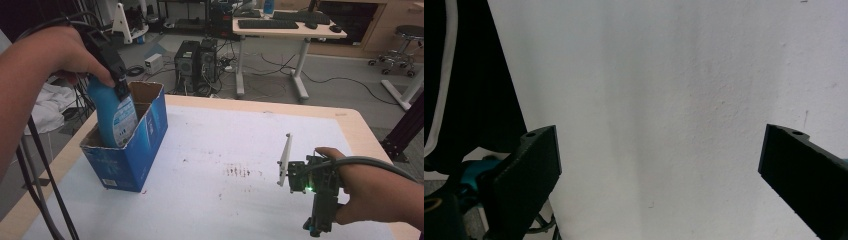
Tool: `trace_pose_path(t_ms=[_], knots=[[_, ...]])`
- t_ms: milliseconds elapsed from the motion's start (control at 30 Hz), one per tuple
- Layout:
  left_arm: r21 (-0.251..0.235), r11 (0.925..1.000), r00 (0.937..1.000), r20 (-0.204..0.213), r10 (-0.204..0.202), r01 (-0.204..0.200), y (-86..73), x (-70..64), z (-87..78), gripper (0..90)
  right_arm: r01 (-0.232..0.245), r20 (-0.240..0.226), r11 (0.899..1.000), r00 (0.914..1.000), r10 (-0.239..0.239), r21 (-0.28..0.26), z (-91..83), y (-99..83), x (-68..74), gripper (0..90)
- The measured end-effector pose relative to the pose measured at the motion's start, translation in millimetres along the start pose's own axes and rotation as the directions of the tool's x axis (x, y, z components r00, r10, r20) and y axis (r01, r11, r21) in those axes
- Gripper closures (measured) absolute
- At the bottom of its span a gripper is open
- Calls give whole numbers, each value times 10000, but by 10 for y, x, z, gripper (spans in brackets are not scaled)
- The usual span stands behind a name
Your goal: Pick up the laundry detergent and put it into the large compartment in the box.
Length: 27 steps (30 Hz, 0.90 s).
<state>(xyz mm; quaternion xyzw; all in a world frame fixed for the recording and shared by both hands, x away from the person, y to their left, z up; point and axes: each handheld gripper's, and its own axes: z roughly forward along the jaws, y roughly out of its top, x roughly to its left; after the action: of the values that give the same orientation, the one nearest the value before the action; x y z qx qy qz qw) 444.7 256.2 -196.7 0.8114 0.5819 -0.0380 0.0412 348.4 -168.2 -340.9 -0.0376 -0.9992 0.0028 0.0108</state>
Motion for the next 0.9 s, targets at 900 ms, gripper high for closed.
trace_pose_path(t_ms=[900], knots=[[555, 9156, 9168, -83, 3992, -3981, -60, -24, 772, 398, 21, -1, 10000, 10000, -21, 33, 85, -2, 3, 25]])
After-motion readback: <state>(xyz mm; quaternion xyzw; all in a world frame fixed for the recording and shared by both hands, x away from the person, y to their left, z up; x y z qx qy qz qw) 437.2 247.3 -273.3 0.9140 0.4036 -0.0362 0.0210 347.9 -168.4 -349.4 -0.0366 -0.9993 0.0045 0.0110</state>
